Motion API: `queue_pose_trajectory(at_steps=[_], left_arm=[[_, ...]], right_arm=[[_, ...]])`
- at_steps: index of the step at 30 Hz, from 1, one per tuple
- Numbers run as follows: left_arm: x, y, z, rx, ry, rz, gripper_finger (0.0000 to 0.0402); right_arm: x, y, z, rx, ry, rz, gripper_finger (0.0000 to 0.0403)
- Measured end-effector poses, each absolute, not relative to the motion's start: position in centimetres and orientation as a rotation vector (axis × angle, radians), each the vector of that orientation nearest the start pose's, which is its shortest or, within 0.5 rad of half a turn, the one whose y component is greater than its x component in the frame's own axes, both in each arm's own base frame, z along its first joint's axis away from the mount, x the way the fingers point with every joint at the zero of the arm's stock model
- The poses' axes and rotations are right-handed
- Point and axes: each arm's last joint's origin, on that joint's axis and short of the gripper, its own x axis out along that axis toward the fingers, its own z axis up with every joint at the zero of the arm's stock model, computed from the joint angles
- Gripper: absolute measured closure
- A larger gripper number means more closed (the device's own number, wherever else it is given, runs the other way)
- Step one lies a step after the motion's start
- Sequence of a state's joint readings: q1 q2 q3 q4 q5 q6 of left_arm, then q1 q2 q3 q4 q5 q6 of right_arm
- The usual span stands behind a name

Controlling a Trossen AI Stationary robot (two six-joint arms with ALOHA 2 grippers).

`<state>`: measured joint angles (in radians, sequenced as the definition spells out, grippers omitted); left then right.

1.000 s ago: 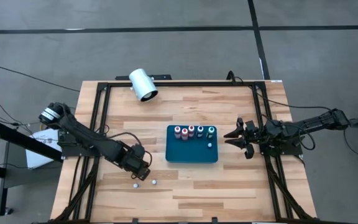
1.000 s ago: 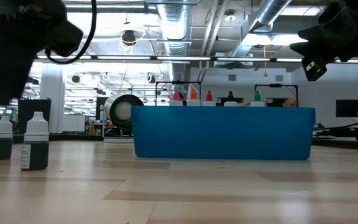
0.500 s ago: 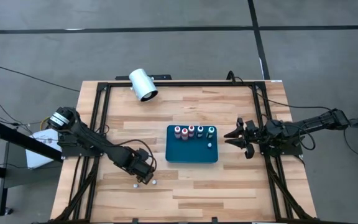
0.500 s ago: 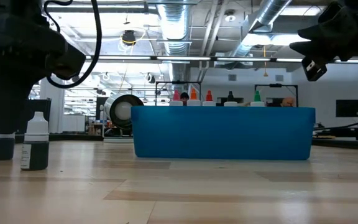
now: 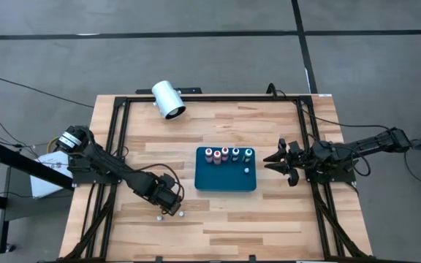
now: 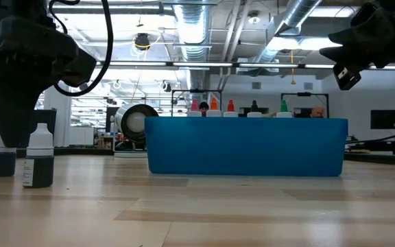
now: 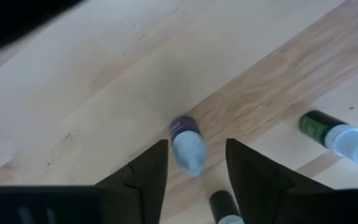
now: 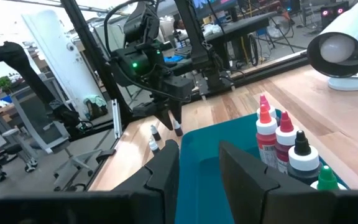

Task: Pick & Place food coloring
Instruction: Put the small purple food coloring bottle into the blue bin

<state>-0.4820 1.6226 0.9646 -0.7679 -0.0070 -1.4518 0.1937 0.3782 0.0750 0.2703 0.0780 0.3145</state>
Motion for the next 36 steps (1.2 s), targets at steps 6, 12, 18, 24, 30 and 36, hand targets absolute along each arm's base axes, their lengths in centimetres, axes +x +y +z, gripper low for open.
queue_pose_trajectory(at_steps=[6, 12, 18, 24, 30, 36], left_arm=[[24.7, -12.9, 16.9, -0.834, 1.343, 0.647, 0.0287], [24.7, -12.9, 16.9, -0.831, 1.355, 0.635, 0.0318], [24.7, -12.9, 17.0, -0.831, 1.354, 0.633, 0.0343], [24.7, -12.9, 17.0, -0.833, 1.360, 0.634, 0.0349], [25.0, -12.4, 18.1, -0.818, 1.398, 0.622, 0.0349], [25.8, -11.5, 20.9, -0.759, 1.418, 0.608, 0.0350]], right_arm=[[12.1, 2.1, 18.2, 0.310, 0.051, 0.109, 0.0301], [12.1, 2.1, 18.2, 0.310, 0.051, 0.110, 0.0301], [12.1, 2.1, 18.2, 0.310, 0.051, 0.109, 0.0301], [12.1, 2.1, 18.2, 0.310, 0.051, 0.109, 0.0301], [12.1, 2.1, 18.2, 0.310, 0.051, 0.109, 0.0301], [12.1, 2.1, 18.2, 0.310, 0.051, 0.109, 0.0301]])
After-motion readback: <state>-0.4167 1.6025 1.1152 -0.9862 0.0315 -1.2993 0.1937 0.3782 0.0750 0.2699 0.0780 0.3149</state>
